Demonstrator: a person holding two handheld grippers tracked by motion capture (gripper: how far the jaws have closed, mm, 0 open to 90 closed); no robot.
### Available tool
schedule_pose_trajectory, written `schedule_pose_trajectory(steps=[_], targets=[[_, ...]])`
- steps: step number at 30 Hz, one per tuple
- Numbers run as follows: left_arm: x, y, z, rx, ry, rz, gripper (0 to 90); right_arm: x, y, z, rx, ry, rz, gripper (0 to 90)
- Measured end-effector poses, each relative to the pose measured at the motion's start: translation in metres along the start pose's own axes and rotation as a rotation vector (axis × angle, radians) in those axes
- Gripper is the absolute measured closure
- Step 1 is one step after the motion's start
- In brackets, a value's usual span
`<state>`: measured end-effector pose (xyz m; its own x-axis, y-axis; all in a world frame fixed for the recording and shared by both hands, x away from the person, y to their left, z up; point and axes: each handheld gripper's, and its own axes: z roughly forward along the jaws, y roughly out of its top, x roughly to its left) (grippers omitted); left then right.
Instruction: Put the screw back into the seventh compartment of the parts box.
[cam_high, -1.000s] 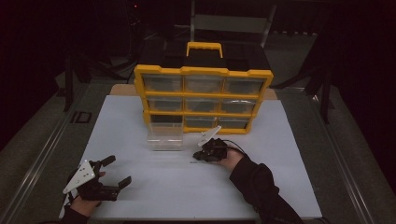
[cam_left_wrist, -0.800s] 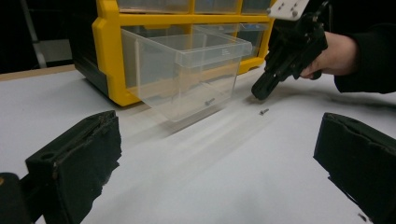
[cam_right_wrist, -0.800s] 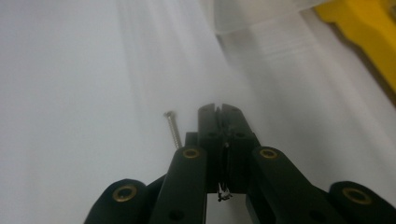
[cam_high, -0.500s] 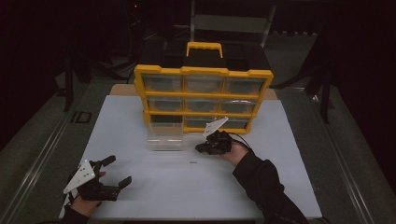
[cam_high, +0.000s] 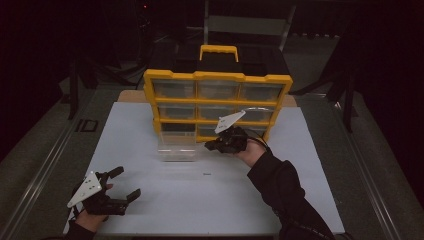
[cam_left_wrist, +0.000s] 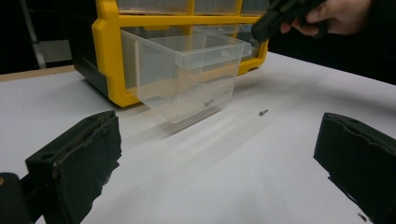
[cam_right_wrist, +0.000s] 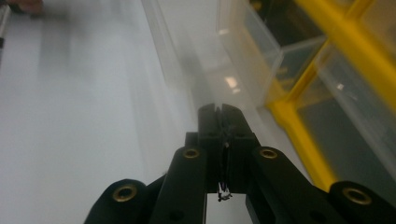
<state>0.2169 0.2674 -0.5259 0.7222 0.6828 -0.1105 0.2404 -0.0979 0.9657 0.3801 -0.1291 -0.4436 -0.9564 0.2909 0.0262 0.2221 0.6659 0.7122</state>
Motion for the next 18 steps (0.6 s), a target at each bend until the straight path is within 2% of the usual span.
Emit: schedule_pose_trajectory(steps=[11,18], targets=[[0.000,0.000,0.000,0.000,0.000,0.002,0.7,-0.002,0.035,-0.004,-0.025,-0.005,-0.029,88.0],[0.000,0.000,-0.001,0.000,-0.001,0.003,0.7,0.000,0.051,0.003,-0.050,0.001,-0.037,88.0]])
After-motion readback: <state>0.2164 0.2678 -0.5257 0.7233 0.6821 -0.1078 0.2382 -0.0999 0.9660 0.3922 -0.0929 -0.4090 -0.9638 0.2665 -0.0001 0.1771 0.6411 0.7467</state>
